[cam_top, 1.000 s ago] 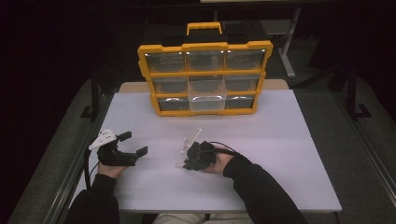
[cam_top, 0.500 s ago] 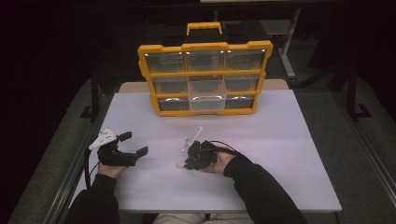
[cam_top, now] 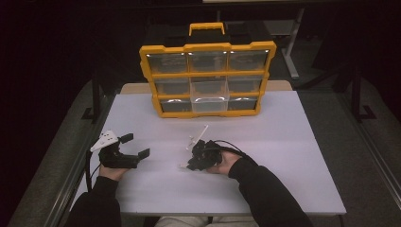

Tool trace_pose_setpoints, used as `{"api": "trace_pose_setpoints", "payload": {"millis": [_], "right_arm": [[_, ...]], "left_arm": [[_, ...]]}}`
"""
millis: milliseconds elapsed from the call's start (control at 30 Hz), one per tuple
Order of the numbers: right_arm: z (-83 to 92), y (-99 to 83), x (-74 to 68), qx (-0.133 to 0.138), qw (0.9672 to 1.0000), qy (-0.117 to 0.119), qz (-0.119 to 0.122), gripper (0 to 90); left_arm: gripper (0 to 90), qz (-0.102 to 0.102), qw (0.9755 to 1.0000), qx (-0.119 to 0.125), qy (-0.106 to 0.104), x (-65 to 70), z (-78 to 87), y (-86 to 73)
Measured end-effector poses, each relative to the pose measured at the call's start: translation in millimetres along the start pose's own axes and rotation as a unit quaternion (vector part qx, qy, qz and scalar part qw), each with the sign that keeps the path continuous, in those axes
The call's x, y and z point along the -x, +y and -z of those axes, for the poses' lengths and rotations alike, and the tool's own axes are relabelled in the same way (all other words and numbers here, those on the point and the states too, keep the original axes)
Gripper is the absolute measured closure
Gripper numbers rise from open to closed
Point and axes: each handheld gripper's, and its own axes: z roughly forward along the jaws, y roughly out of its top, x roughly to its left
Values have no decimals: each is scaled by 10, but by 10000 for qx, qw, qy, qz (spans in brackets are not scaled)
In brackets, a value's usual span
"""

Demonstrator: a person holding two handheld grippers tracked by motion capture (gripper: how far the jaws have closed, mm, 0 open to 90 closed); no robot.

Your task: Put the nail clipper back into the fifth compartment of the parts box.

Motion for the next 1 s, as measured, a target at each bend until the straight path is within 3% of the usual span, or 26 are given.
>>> {"api": "trace_pose_setpoints", "payload": {"millis": [467,1000], "right_arm": [[242,-1,77,394,9989,0,-253,767],[452,27,138,673,9972,-60,-330,767]], "left_arm": [[0,5,10000,4,16,0,0,1],[0,3,10000,9,17,-2,-1,1]]}}
